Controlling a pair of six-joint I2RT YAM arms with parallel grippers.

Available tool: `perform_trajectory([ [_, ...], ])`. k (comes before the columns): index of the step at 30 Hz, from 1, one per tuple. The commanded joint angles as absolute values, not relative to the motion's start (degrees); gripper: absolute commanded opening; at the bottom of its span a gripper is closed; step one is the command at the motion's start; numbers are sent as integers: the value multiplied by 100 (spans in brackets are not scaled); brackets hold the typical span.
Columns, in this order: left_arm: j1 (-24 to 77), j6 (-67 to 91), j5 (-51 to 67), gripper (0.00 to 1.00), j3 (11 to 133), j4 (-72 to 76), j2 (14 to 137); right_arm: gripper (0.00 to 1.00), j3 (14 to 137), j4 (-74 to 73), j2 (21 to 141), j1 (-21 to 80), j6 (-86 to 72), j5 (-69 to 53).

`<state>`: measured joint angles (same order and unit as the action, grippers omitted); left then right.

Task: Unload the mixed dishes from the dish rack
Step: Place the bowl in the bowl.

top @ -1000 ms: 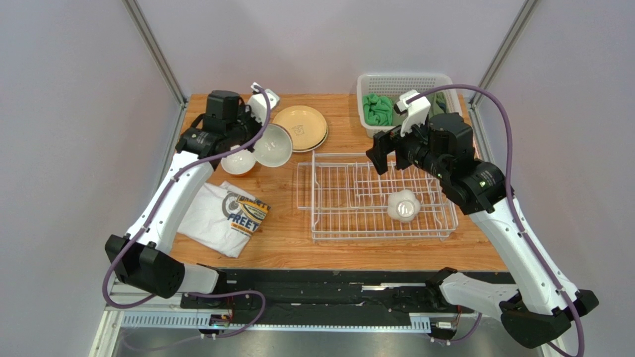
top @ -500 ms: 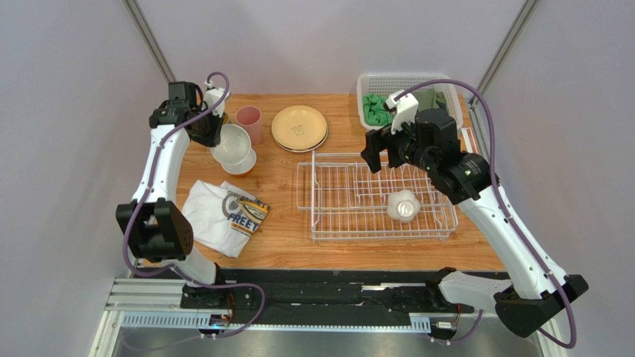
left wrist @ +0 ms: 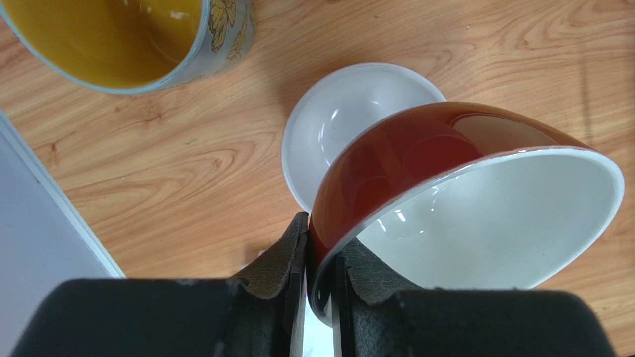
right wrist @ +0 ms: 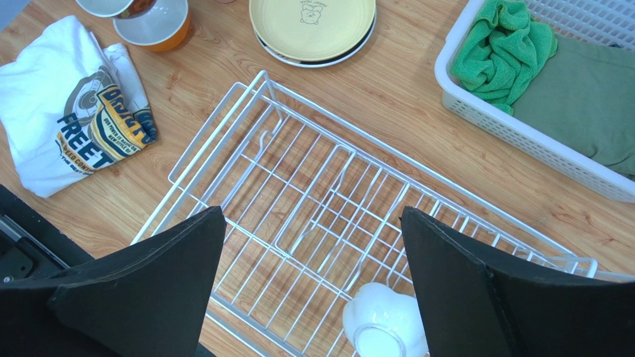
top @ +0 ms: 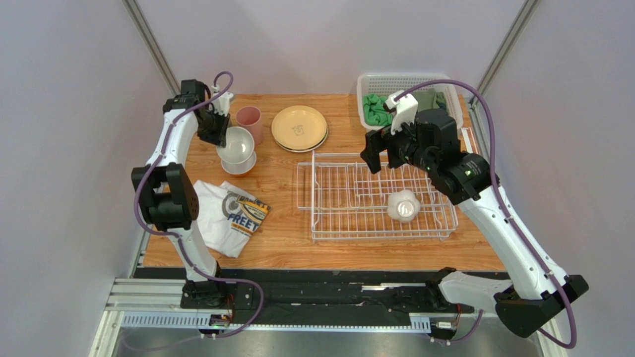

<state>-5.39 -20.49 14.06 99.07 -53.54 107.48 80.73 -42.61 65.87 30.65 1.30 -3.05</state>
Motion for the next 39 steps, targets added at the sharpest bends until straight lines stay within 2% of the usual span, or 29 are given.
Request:
perform_trajectory([
  [1, -571, -1793, 1415, 0, 10187, -5124, 10828, 93, 8209, -4166, 6425, 3050, 123, -378],
  [33, -571, -1538, 1336, 0, 9712, -4772, 11478, 93, 8068, -4122, 6346, 3050, 141, -466],
  [39, -571, -1512, 1336, 4, 9712, -4755, 11522, 93, 8024, -4104, 6293, 3050, 141, -440],
])
